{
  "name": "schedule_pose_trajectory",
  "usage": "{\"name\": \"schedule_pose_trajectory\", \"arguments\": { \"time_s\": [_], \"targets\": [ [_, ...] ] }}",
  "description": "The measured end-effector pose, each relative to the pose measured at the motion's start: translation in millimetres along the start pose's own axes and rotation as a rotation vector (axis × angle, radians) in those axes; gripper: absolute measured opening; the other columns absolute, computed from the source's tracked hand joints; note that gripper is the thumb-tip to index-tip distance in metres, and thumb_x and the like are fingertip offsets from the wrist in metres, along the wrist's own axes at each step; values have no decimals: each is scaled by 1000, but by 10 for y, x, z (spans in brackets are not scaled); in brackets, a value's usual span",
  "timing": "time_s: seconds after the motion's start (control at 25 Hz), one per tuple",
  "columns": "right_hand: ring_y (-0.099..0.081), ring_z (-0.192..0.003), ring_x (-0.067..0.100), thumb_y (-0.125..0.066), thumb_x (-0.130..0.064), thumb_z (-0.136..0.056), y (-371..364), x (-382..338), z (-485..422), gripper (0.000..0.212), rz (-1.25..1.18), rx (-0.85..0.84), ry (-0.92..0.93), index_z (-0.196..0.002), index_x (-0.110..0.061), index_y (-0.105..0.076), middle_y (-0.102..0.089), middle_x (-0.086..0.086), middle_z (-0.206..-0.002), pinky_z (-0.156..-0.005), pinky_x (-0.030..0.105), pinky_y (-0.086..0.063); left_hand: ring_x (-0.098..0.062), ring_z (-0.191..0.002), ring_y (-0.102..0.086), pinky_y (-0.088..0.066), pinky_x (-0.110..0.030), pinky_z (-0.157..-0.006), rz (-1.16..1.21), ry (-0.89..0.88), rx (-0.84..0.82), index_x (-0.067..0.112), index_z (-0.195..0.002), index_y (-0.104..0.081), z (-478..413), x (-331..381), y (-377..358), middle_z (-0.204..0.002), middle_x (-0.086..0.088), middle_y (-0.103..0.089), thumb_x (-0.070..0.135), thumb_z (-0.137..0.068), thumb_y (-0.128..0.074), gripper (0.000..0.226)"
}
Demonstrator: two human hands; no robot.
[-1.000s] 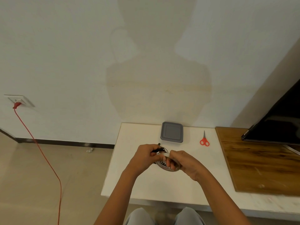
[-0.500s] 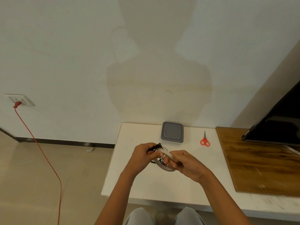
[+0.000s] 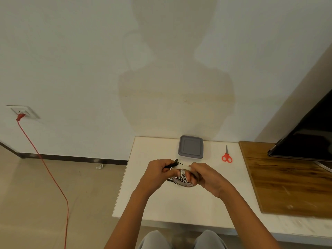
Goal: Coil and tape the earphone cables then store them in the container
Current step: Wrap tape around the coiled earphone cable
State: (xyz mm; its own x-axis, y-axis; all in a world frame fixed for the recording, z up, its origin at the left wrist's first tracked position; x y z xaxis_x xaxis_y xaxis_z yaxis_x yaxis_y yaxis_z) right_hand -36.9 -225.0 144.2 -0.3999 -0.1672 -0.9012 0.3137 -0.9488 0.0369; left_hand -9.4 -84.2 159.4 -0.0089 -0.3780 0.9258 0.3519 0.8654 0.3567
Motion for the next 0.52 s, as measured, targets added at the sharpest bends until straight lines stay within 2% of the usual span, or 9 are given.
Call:
{"name": "schedule_pose_trajectory", "arguments": {
  "time_s": [0.16, 0.24, 0.32, 0.4, 0.52],
  "targets": [
    [-41, -75, 24, -33, -15, -95, -24, -12, 19, 55, -39, 12, -20, -48, -16, -60, -46, 5, -52, -90, 36, -43, 0, -48, -39, -31, -7, -51, -31, -9, 27, 11, -91, -73, -5, 14, 39, -46, 15, -48, 17, -80, -75, 13],
    [-40, -73, 24, -33, -13, -95, -51, -28, 30, 56, -67, -7, -15, -46, -18, -60, -45, 8, -55, -87, 34, -43, -1, -50, -40, -32, -7, -53, -26, -9, 30, 16, -90, -73, 5, 11, 43, -49, 15, -51, 17, -80, -75, 10],
    [-40, -74, 26, -32, -9, -95, -75, -51, 41, 52, -107, -30, 0, -53, -13, -63, -45, 7, -54, -78, 28, -45, -5, -57, -40, -35, -13, -58, -19, -16, 41, 19, -88, -73, 16, 6, 48, -59, 6, -56, 20, -80, -74, 8],
    [-40, -70, 24, -31, -4, -94, -65, -60, 47, 45, -166, -38, 10, -65, -5, -64, -43, 4, -50, -72, 26, -44, -7, -57, -38, -33, -16, -58, -22, -23, 66, 14, -87, -73, 21, -9, 63, -62, -2, -53, 23, -81, -74, 11],
    [-40, -64, 18, -33, -4, -92, -39, -55, 59, 39, -211, -51, 32, -74, -2, -68, -38, 5, -50, -77, 31, -41, -6, -54, -32, -28, -13, -52, 18, -14, 83, 15, -85, -73, 24, -5, 64, -59, -1, -45, 22, -81, -74, 8]
  ]
}}
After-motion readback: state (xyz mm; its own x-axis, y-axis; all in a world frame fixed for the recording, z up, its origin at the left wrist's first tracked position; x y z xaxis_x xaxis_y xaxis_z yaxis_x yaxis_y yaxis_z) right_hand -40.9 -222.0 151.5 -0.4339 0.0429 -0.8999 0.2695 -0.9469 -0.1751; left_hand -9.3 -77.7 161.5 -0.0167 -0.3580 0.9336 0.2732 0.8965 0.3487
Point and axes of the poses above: each hand's wrist, its own z-axis away from the middle knuckle, its own y-axis out of the back of the hand, x = y × z, the point moved 8 cm from there along -z, towards the middle knuckle
